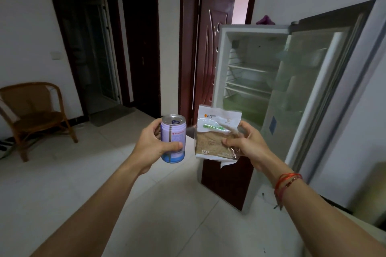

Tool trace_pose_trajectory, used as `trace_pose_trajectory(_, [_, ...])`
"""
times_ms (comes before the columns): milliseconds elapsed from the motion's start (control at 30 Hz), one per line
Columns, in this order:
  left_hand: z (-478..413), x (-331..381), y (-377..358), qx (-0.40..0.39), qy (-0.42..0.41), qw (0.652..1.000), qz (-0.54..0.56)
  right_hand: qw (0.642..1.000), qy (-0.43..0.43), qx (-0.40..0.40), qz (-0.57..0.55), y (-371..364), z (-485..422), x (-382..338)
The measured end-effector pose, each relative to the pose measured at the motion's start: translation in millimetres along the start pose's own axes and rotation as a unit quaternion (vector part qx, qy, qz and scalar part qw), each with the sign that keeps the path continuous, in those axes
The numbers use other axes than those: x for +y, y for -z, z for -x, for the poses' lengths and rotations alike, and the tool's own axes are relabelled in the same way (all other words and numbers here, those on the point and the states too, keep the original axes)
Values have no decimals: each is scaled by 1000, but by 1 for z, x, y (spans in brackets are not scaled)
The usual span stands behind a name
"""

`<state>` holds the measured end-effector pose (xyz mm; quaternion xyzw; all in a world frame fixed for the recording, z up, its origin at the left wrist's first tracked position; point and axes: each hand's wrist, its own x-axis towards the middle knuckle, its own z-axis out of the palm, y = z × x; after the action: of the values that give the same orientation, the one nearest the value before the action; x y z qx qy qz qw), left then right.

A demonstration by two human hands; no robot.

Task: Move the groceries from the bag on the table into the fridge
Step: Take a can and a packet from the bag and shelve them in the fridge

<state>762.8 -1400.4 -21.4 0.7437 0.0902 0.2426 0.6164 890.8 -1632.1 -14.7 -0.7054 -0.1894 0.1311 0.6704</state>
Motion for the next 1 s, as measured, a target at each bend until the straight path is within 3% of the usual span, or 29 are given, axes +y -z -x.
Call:
trace_pose_trajectory(500, [-295,-73,-17,-117,1,992,37,995,-29,89,-23,6,-246,13])
trace_pose_trajectory(1000, [-550,-117,-140,-208,-38,976,48,984,-23,178,0,112,-459,36])
